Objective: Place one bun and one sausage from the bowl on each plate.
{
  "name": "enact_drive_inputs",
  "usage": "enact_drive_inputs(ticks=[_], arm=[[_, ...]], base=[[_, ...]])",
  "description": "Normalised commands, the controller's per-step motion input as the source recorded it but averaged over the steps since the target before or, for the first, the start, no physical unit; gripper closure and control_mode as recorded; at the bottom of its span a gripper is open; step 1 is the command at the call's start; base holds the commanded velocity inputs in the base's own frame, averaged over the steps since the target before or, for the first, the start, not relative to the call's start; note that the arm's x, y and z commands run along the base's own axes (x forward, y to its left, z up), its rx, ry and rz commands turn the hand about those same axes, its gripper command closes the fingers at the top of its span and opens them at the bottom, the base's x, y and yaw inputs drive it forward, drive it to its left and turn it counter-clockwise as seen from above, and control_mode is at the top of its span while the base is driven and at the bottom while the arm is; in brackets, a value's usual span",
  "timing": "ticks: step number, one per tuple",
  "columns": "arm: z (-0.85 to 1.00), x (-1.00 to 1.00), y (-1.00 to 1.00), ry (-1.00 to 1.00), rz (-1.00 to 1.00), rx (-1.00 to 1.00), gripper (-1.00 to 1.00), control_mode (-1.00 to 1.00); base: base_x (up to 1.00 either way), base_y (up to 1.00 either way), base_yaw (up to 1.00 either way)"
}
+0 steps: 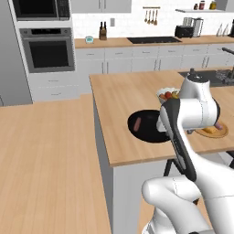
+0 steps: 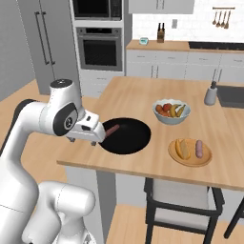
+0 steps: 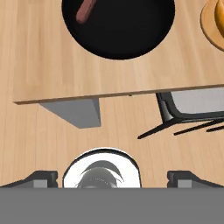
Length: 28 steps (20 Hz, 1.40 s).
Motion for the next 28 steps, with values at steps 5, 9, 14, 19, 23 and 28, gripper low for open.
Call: enact_drive_inputs(ticks=[5,9,14,19,23,28], arm=[[0.00,0.00,0.00,0.00,0.00,0.00,-1.00,1.00],[-0.24,0.51,0.00,0.00,0.00,0.00,-1.00,-1.00],[-0.29,0.87,0.00,0.00,0.00,0.01,-1.00,-1.00],[-0.32,0.88,0.00,0.00,0.00,0.00,-1.00,-1.00],[-0.35,0.66,0.00,0.00,0.00,0.00,-1.00,-1.00],[-0.35,0.54,0.01,0.00,0.00,0.00,-1.00,-1.00]], base=[[0.37,-0.01,0.00],[0.00,0.00,0.00],[0.00,0.00,0.00],[0.00,0.00,0.00],[0.00,0.00,0.00],[0.00,0.00,0.00]])
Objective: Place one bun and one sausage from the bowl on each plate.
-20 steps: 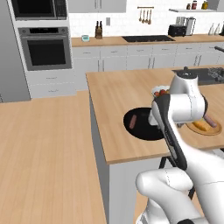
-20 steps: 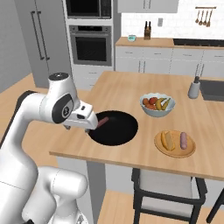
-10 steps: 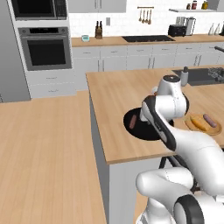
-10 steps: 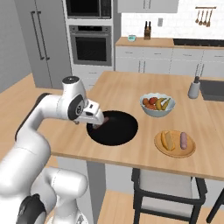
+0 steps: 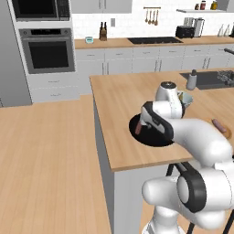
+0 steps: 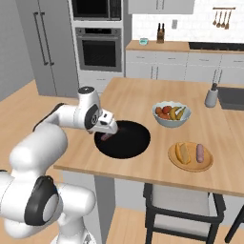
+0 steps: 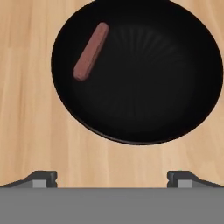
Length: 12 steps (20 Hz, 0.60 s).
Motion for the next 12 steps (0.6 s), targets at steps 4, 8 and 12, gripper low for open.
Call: enact_drive_inputs(ticks=[4,8,12], arm=[[-0.35,0.43,0.00,0.00,0.00,0.00,-1.00,-1.00],[-0.27,0.31,0.00,0.00,0.00,0.00,-1.00,-1.00],[-0.26,0.37,0.00,-0.01,0.00,0.01,-1.00,-1.00]], base=[[0.00,0.00,0.00],[0.00,0.00,0.00],[0.00,0.00,0.00]])
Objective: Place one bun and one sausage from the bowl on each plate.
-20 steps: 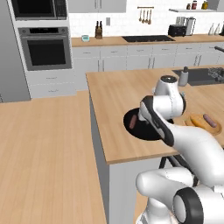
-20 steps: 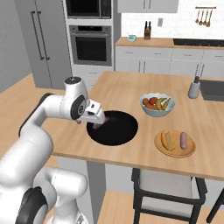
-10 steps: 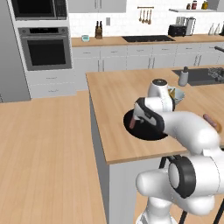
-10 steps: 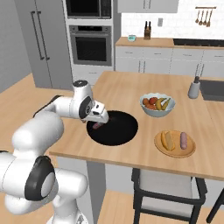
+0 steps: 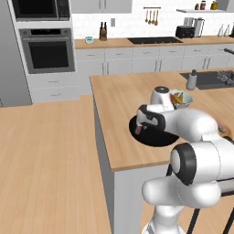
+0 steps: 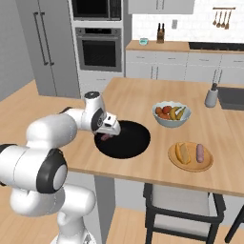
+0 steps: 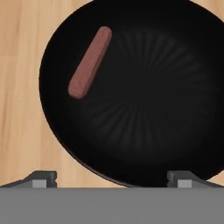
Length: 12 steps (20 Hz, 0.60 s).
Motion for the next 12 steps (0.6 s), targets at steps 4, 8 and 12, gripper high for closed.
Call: enact_drive_inputs(ticks=[4,8,12], arm=[[-0.05,0.35,0.00,-0.08,-0.01,0.03,-1.00,-1.00],[-0.07,0.32,0.03,-0.13,-0.06,0.10,-1.00,-1.00],[-0.27,0.48,0.13,-0.12,-0.08,0.07,-1.00,-1.00]], base=[[0.00,0.00,0.00],[0.00,0.00,0.00],[0.00,0.00,0.00]])
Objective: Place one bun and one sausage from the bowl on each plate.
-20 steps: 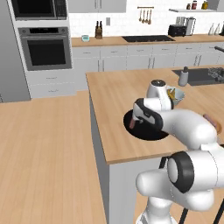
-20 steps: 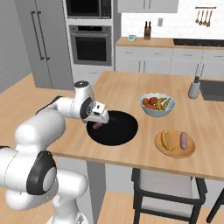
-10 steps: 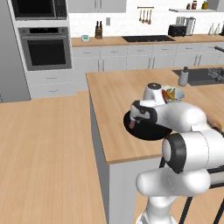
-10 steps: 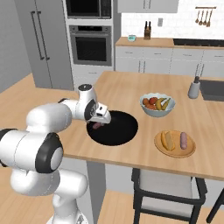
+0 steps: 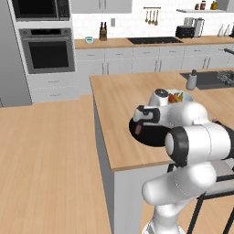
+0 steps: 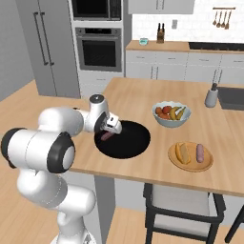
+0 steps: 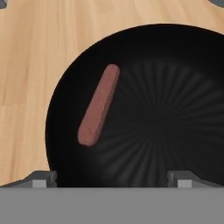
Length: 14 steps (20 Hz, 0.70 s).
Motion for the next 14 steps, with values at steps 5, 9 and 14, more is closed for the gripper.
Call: enact_drive_inputs(ticks=[5,9,14], arm=[[-0.29,0.29,0.08,-0.04,-0.05,0.05,-1.00,-1.00],[-0.19,0.27,0.00,0.00,-0.01,0.07,-1.00,-1.00],[-0.01,0.31,0.04,0.00,0.00,0.00,-1.00,-1.00]], base=[[0.00,0.00,0.00],[0.00,0.00,0.00],[0.00,0.00,0.00]])
